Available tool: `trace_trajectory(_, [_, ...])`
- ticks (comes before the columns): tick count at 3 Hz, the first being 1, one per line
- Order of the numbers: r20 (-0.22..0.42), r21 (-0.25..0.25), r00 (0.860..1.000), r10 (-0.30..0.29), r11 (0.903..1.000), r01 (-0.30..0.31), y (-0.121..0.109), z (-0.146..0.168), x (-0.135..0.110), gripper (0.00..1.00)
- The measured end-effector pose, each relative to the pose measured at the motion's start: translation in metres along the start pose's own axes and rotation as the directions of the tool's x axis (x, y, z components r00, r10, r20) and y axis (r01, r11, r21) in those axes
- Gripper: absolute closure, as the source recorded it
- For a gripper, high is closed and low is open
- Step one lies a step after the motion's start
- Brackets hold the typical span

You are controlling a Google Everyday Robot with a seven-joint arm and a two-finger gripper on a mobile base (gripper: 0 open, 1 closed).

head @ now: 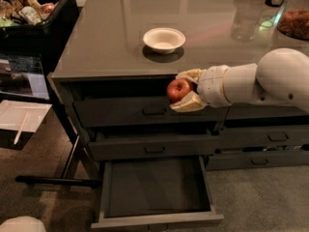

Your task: Pick apple from bottom drawer and place on counter

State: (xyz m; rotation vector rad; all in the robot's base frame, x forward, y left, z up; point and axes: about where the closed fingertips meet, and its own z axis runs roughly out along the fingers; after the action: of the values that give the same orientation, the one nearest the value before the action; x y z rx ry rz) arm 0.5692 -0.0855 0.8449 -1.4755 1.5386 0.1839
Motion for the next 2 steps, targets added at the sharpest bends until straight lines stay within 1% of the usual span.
trace_trajectory(1, [0.042, 0.043, 0.999, 0.031, 0.9985, -0.033, -0.025, 0.002, -0.011, 1.00])
trace_trajectory(2, [0.051, 0.135, 0.996, 0.074, 0.9876, -0.080, -0.076, -0.003, -0.017, 1.00])
